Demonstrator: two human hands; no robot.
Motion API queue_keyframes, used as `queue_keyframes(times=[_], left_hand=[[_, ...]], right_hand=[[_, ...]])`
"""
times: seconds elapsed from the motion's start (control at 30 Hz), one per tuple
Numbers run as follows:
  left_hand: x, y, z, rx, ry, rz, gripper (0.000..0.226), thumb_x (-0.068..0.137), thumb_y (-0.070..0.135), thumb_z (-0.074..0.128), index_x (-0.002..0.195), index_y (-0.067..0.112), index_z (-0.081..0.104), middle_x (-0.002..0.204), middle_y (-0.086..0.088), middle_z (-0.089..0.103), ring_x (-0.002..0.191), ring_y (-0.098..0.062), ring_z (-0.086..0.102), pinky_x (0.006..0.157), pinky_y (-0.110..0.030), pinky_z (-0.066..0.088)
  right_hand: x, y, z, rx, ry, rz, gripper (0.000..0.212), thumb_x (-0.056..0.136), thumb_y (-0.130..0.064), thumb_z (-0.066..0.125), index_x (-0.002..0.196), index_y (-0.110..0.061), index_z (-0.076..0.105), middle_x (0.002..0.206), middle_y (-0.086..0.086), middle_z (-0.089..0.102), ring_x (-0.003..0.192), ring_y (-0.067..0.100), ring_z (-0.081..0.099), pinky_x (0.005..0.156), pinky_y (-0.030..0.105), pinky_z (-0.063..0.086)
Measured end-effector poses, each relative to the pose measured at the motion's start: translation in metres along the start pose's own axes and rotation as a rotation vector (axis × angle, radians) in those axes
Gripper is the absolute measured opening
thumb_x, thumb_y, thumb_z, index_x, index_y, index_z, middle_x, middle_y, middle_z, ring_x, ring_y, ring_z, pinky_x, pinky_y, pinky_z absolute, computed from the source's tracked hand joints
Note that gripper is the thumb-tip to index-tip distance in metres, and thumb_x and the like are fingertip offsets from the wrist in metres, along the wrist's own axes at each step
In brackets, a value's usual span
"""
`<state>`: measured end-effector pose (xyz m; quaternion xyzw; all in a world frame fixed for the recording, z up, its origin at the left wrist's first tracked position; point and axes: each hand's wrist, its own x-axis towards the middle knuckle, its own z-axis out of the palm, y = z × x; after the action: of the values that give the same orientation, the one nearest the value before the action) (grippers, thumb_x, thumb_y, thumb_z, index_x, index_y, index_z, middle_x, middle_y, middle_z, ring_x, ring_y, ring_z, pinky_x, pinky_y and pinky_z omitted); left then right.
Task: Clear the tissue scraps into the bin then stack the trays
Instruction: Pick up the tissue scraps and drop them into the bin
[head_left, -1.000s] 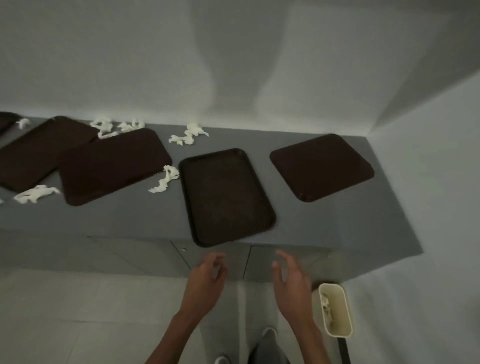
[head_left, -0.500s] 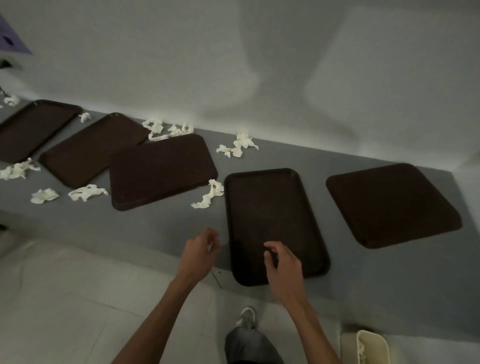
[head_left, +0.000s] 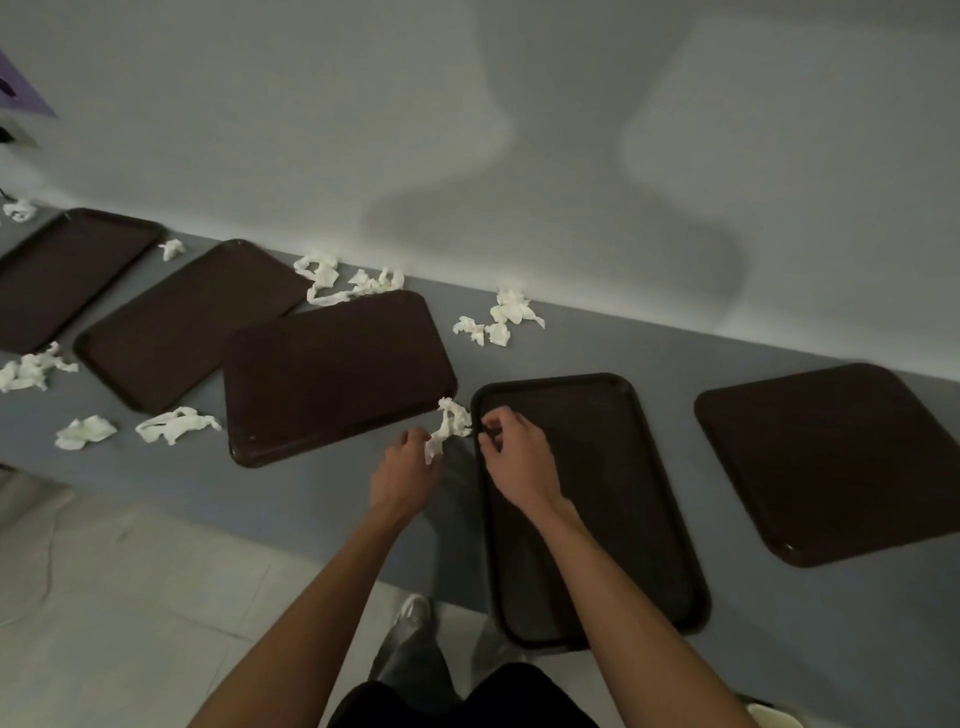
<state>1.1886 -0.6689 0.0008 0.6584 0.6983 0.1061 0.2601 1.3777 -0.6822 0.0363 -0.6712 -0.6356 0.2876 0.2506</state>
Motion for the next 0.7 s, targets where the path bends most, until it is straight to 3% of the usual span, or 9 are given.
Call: queue_keyframes(times=[0.13,0.27,0.33,0.4,0.47,0.53,0.7], left_hand=[[0.022,-0.009,0.005,0.024,-0.076,0.010,0.042,0.092,0.043,0.066,0.124,0.022,0.050,0.130,-0.007,0.052,0.117,-0.033,0.056,0.088,-0.052,0.056],[0.038,-0.025,0.004,0.040,-0.138,0.064,0.039,0.098,0.036,0.059,0.134,0.024,0.052,0.136,-0.005,0.050,0.126,-0.031,0.052,0.094,-0.052,0.054],[0.048,-0.035,0.000,0.033,-0.164,0.079,0.031,0.099,0.029,0.056,0.129,0.021,0.058,0.132,-0.007,0.054,0.121,-0.032,0.057,0.092,-0.049,0.055],[0.056,-0.047,-0.007,0.000,-0.165,0.112,0.017,0.097,0.025,0.057,0.111,0.019,0.064,0.117,-0.006,0.060,0.109,-0.032,0.063,0.086,-0.044,0.055],[0.065,-0.060,-0.018,-0.050,-0.150,0.143,0.009,0.095,0.020,0.060,0.087,0.015,0.062,0.091,-0.001,0.057,0.091,-0.030,0.063,0.076,-0.035,0.047],[0.069,-0.068,-0.032,-0.133,-0.094,0.139,0.014,0.093,0.017,0.066,0.080,0.012,0.064,0.077,0.002,0.054,0.079,-0.023,0.058,0.070,-0.028,0.035],[0.077,-0.080,-0.070,-0.396,-0.098,0.030,0.018,0.099,0.033,0.064,0.084,0.022,0.065,0.091,0.000,0.064,0.083,-0.013,0.061,0.074,-0.030,0.047]], right_hand=[[0.041,-0.023,0.016,-0.112,-0.017,0.027,0.021,0.101,-0.031,0.067,0.117,-0.021,0.059,0.117,0.001,0.062,0.102,0.020,0.063,0.078,0.035,0.051],[0.070,-0.030,0.044,-0.198,-0.095,0.132,0.030,0.104,-0.036,0.061,0.129,-0.020,0.058,0.130,0.007,0.053,0.109,0.029,0.062,0.080,0.035,0.045],[0.079,-0.027,0.059,-0.249,-0.114,0.186,0.030,0.104,-0.032,0.059,0.132,-0.020,0.061,0.131,0.011,0.053,0.114,0.035,0.062,0.087,0.040,0.050],[0.081,-0.025,0.068,-0.248,-0.109,0.234,0.023,0.103,-0.023,0.060,0.124,-0.018,0.067,0.126,0.011,0.057,0.112,0.036,0.064,0.092,0.043,0.052],[0.081,-0.023,0.073,-0.185,-0.052,0.276,0.013,0.102,-0.023,0.062,0.112,-0.017,0.069,0.118,0.008,0.058,0.105,0.032,0.065,0.090,0.042,0.053],[0.078,-0.019,0.070,-0.069,0.028,0.320,0.007,0.100,-0.023,0.067,0.103,-0.018,0.070,0.110,0.004,0.058,0.098,0.026,0.064,0.089,0.038,0.053],[0.058,-0.014,0.060,0.229,0.099,0.393,0.015,0.096,-0.033,0.074,0.091,-0.019,0.072,0.098,0.004,0.065,0.085,0.015,0.066,0.080,0.032,0.054]])
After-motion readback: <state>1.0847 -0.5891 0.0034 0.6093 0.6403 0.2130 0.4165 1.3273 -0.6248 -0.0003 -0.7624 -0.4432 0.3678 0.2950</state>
